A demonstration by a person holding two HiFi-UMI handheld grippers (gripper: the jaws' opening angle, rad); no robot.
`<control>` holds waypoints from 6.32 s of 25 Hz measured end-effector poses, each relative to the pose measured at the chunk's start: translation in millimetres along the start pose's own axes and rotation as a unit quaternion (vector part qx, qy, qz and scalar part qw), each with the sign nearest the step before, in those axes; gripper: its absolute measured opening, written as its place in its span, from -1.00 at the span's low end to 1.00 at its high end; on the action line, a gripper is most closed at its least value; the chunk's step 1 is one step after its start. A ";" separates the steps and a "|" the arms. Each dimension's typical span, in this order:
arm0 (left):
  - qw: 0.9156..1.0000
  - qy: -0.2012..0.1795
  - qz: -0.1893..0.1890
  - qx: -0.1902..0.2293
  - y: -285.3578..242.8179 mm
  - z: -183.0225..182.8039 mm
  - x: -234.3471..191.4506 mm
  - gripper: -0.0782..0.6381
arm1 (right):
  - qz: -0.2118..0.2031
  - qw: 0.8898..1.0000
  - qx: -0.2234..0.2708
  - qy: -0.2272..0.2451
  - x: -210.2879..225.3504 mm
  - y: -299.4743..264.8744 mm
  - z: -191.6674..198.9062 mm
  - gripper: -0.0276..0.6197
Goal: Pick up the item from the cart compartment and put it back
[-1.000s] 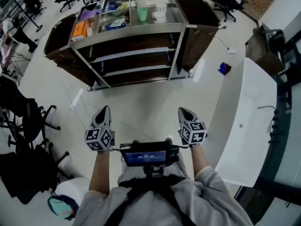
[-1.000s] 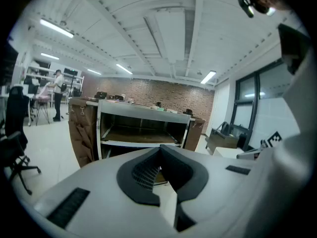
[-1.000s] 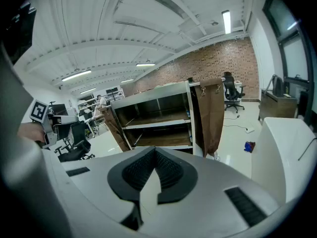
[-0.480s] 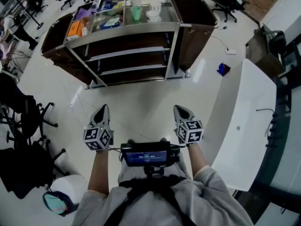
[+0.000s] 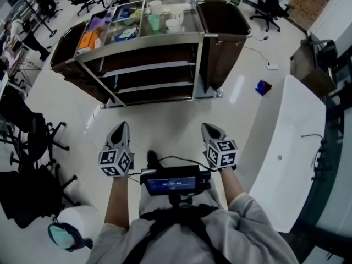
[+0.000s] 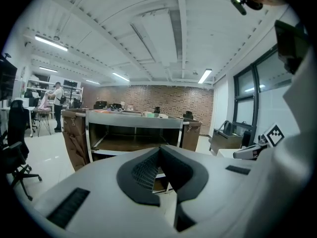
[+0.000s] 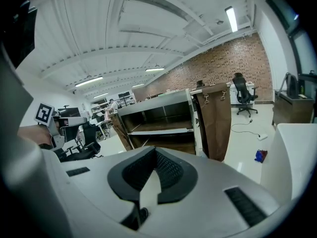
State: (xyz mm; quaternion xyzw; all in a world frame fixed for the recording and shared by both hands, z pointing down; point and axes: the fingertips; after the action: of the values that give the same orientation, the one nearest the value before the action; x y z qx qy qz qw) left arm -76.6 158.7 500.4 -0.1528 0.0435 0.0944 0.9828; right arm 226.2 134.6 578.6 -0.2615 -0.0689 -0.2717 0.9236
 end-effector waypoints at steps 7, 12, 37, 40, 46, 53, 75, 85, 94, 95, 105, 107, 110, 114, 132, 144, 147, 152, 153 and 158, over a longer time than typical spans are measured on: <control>1.000 -0.016 0.026 0.004 -44.4 -18.0 -16.1 -0.79 | 0.015 1.000 0.021 -0.002 8.9 -32.2 -20.5 -0.89; 0.998 -0.028 0.049 -0.001 -81.6 -39.7 -40.9 -0.79 | 0.027 0.999 0.031 -0.017 7.3 -69.1 -40.8 -0.89; 0.989 -0.018 0.146 -0.020 -229.3 -95.9 -147.5 -0.79 | 0.044 0.998 0.039 0.028 -43.6 -231.8 -169.8 -0.89; 0.988 -0.017 0.151 -0.017 -240.3 -104.4 -132.8 -0.79 | 0.027 0.997 0.051 0.043 -40.2 -230.5 -198.4 -0.89; 0.987 -0.020 0.156 -0.008 -262.2 -125.4 -117.1 -0.79 | 0.011 0.992 0.080 0.100 -33.5 -241.1 -277.4 -0.89; 0.988 -0.020 0.150 0.003 -285.4 -151.3 -109.7 -0.79 | 0.001 0.977 0.053 0.208 -17.2 -277.0 -352.8 -0.47; 0.987 -0.035 0.159 0.015 -326.2 -189.3 -94.5 -0.79 | -0.104 0.879 -0.210 0.416 -7.0 -470.7 -415.2 0.44; 0.990 -0.017 0.140 0.013 -327.8 -175.9 -114.2 -0.79 | -0.097 0.856 -0.302 0.409 13.7 -521.2 -396.5 0.44; 0.991 -0.017 0.131 0.003 -330.2 -169.0 -122.3 -0.79 | -0.094 0.842 -0.339 0.410 22.3 -540.5 -382.2 0.44; 0.991 -0.016 0.130 0.003 -330.2 -168.2 -122.6 -0.79 | -0.095 0.839 -0.342 0.412 22.9 -541.5 -380.7 0.44; 0.992 -0.011 0.129 -0.001 -331.8 -162.0 -124.0 -0.79 | -0.094 0.832 -0.345 0.423 22.4 -544.8 -377.3 0.09; 0.992 -0.009 0.129 0.000 -331.1 -162.2 -123.3 -0.79 | -0.090 0.834 -0.342 0.423 23.5 -545.5 -378.1 0.09; 0.991 -0.013 0.131 0.001 -329.8 -164.0 -122.7 -0.79 | -0.087 0.836 -0.337 0.424 24.0 -545.0 -380.0 0.09; 0.992 -0.012 0.126 0.000 -327.9 -160.4 -125.2 -0.79 | -0.084 0.840 -0.330 0.423 21.7 -542.7 -383.3 0.09; 0.991 -0.024 0.134 0.003 -312.8 -160.2 -114.1 -0.79 | -0.064 0.886 -0.221 0.403 -0.2 -478.6 -448.5 0.09; 0.989 -0.047 0.142 0.001 -305.1 -160.3 -105.1 -0.79 | -0.064 0.934 -0.049 0.349 -17.1 -369.1 -459.4 0.09; 0.989 -0.051 0.140 -0.003 -301.8 -158.8 -104.5 -0.79 | -0.071 0.942 -0.014 0.328 -21.7 -342.4 -449.9 0.09; 0.989 -0.054 0.139 -0.002 -294.8 -160.2 -105.0 -0.79 | -0.078 0.954 0.035 0.286 -24.8 -303.3 -427.0 0.09; 0.989 -0.053 0.138 -0.001 -293.7 -159.5 -105.9 -0.79 | -0.077 0.956 0.042 0.280 -25.2 -297.4 -420.9 0.09; 0.990 -0.049 0.132 0.000 -290.6 -155.3 -109.7 -0.79 | -0.077 0.962 0.079 0.249 -26.1 -271.9 -394.1 0.09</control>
State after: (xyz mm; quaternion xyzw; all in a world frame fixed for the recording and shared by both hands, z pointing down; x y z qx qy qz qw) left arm -134.9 -179.9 450.4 -0.1409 0.0146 0.2307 0.9627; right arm 52.1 -252.9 356.2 -0.1062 0.1221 -0.3919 0.9057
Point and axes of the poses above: the fingertips, and each gripper's own axes: y backward along the fingers, x to its right, z out of its underside, and after that the axes turned 1 degree about -x, right-handed
